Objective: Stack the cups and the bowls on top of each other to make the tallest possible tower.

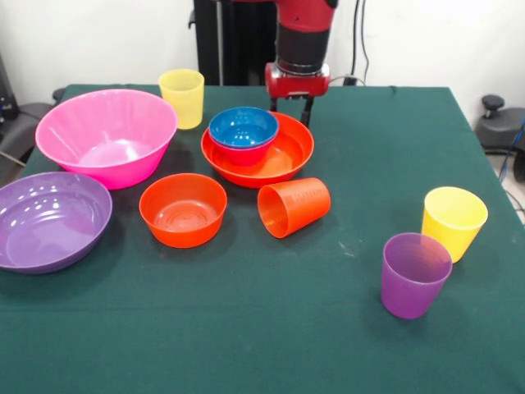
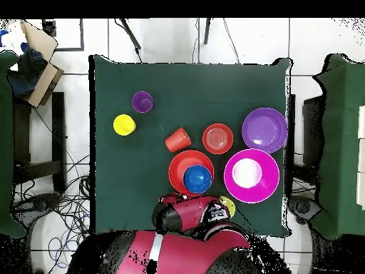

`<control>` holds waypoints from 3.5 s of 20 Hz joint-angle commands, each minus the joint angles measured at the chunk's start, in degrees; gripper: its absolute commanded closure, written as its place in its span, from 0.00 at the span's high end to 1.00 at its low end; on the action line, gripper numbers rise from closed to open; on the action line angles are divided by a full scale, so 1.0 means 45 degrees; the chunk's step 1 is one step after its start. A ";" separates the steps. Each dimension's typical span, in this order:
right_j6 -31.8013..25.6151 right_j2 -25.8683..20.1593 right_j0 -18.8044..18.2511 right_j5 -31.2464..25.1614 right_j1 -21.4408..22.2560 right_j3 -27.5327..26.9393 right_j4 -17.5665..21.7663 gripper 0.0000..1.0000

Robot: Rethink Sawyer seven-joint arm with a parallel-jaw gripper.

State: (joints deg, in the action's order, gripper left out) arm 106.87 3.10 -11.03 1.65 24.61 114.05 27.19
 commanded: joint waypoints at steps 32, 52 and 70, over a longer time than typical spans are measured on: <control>0.0310 -0.2378 -0.1706 -0.3689 0.3623 0.0851 0.0758 1.00; 0.0168 -0.2253 -0.0935 -0.3673 0.3438 0.0511 -0.0080 1.00; -0.1454 -0.3874 -0.1856 -0.7902 0.7593 0.0791 -0.1564 1.00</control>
State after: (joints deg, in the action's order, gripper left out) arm 106.86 -7.15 -18.36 -25.70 55.58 117.07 22.07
